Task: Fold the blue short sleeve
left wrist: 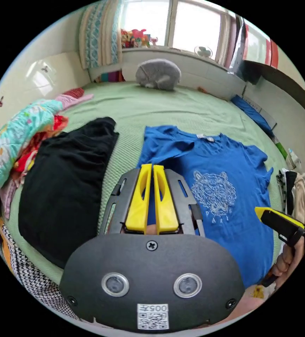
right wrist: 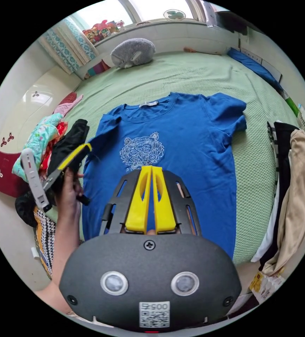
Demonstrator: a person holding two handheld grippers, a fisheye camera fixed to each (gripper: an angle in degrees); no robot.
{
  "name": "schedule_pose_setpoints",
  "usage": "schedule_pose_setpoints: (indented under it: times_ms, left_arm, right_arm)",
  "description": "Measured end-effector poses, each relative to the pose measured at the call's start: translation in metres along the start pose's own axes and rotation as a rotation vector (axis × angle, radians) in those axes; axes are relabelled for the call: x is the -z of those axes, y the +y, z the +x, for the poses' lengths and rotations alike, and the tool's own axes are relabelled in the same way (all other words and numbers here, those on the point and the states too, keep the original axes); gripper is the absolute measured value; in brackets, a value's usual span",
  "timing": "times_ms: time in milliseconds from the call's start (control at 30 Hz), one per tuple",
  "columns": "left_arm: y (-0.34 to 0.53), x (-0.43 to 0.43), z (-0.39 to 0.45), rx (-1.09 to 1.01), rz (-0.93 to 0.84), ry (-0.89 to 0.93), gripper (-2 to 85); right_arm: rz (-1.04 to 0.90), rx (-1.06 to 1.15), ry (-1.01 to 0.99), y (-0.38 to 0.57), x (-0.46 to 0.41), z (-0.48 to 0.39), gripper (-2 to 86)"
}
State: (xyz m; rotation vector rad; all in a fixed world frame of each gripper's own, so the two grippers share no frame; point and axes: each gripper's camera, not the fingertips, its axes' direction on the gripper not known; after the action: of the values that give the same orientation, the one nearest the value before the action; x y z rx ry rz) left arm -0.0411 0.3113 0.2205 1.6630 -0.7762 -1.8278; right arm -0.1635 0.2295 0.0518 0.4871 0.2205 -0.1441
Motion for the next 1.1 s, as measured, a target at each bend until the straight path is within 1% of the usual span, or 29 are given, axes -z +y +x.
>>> schedule_pose_setpoints:
  times_ms: [67,133,167,233,333,367,467,533,600,633,700,767,867,967,1100]
  left_arm:
    - [-0.001,0.009,-0.015,0.04,0.038,-0.021,0.8]
    - [0.003,0.02,-0.042,0.15,0.108,-0.148,0.2]
    - [0.004,0.022,-0.05,0.183,0.115,-0.161,0.1]
    - [0.01,0.025,-0.084,0.334,0.101,-0.119,-0.4]
    - [0.017,0.029,-0.106,0.412,0.092,-0.097,-0.6]
    - [0.017,0.03,-0.107,0.407,0.09,-0.077,-0.6]
    - [0.011,0.032,-0.09,0.265,0.099,0.032,-0.6]
    - [0.005,0.023,-0.064,0.101,0.033,0.092,-0.6]
    - [0.003,0.012,-0.044,0.001,-0.026,0.092,-0.6]
    - [0.003,0.005,-0.033,-0.032,-0.055,0.06,-0.6]
    - [0.004,-0.005,-0.023,-0.052,-0.106,0.03,-0.5]
    - [0.005,-0.013,-0.019,-0.056,-0.131,0.041,-0.4]
    - [0.011,-0.017,-0.02,-0.022,-0.095,0.077,-0.3]
    - [0.014,-0.024,-0.019,-0.003,-0.129,0.076,0.0]
    - [0.017,-0.024,-0.008,-0.065,-0.121,0.087,1.4]
  right_arm:
    - [-0.016,0.015,0.016,-0.002,-0.005,-0.002,-0.9]
    - [-0.038,0.035,0.035,-0.006,-0.01,-0.005,-0.9]
    - [-0.041,0.04,0.037,-0.006,-0.011,-0.005,-0.9]
    - [-0.05,0.05,0.053,-0.01,-0.014,-0.007,-0.9]
    - [-0.06,0.05,0.069,-0.014,-0.018,-0.007,-1.0]
    - [-0.061,0.047,0.07,-0.016,-0.018,-0.007,-1.0]
    - [-0.056,0.032,0.076,-0.021,-0.019,-0.004,-1.0]
    - [-0.053,0.02,0.092,-0.024,-0.021,-0.002,-1.0]
    - [-0.06,0.007,0.094,-0.026,-0.024,-0.001,-1.0]
    - [-0.074,-0.002,0.086,-0.028,-0.028,-0.001,-1.0]
    - [-0.092,-0.003,0.073,-0.031,-0.033,-0.003,-1.0]
    - [-0.094,0.001,0.067,-0.035,-0.036,-0.008,-1.0]
    - [-0.085,0.031,0.054,-0.042,-0.037,-0.021,-1.0]
    - [-0.077,0.068,0.049,-0.046,-0.039,-0.033,-1.0]
    - [-0.092,0.109,0.07,-0.048,-0.044,-0.042,-1.0]
